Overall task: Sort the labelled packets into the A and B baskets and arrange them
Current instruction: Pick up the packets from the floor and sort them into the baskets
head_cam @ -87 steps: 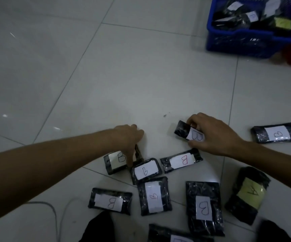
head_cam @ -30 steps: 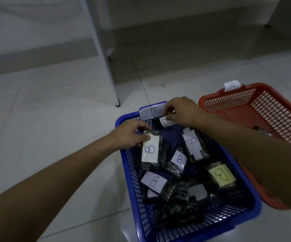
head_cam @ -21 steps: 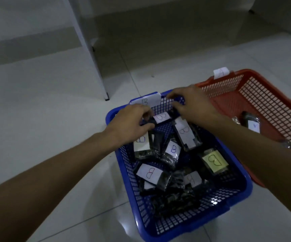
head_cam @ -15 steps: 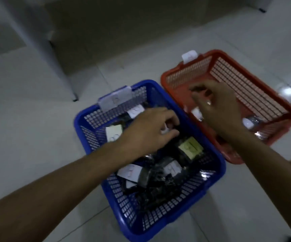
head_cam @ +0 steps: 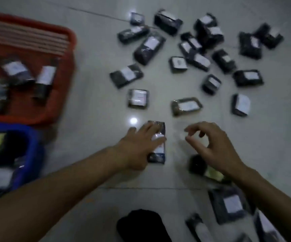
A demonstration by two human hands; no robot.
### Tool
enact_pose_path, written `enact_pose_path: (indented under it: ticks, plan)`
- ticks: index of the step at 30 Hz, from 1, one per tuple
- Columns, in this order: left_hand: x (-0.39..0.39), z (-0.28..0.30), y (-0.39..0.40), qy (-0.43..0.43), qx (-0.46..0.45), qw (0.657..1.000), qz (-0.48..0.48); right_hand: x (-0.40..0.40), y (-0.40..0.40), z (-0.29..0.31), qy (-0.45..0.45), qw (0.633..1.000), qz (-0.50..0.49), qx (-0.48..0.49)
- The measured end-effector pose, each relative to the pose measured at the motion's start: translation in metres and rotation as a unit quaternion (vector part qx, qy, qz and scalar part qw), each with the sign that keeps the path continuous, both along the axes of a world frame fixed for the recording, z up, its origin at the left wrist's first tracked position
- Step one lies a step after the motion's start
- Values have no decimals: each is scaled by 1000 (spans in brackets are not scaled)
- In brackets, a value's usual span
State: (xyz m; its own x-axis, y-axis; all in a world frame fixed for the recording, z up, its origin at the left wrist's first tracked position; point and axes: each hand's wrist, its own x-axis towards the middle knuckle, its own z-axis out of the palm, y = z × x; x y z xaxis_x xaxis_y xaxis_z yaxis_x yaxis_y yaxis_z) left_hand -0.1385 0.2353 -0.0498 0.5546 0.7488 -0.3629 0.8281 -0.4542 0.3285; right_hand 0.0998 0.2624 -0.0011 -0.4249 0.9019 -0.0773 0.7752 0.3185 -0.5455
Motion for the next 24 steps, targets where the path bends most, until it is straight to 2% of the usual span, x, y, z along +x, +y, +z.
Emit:
enact_pose_path:
  ticks: [5, 9, 11, 14, 18, 22, 24]
  plan:
    - [51, -1, 32, 38, 43, 995, -81, 91, -68, -3, -66, 995, 9, -69]
    - [75, 6, 51, 77, 32, 988, -131, 109, -104, -11, -115, 990, 28, -70]
    - [85, 7, 55, 67, 57, 988, -128, 103, -126, -13, -172, 981, 47, -81]
    - [93, 5, 47, 55, 57, 994, -78, 84, -155, -18, -231, 956, 64, -167]
    - [94, 3, 33, -16, 17, 1000, 2, 66, -161, -29, -193, 963, 53, -181]
    - [92, -4, 20, -92, 87, 991, 39, 71, -132, -21, -63, 989, -54, -124]
    - [87, -9, 17, -126, 82, 986, 68, 76, -112, -15, 7, 990, -118, -80]
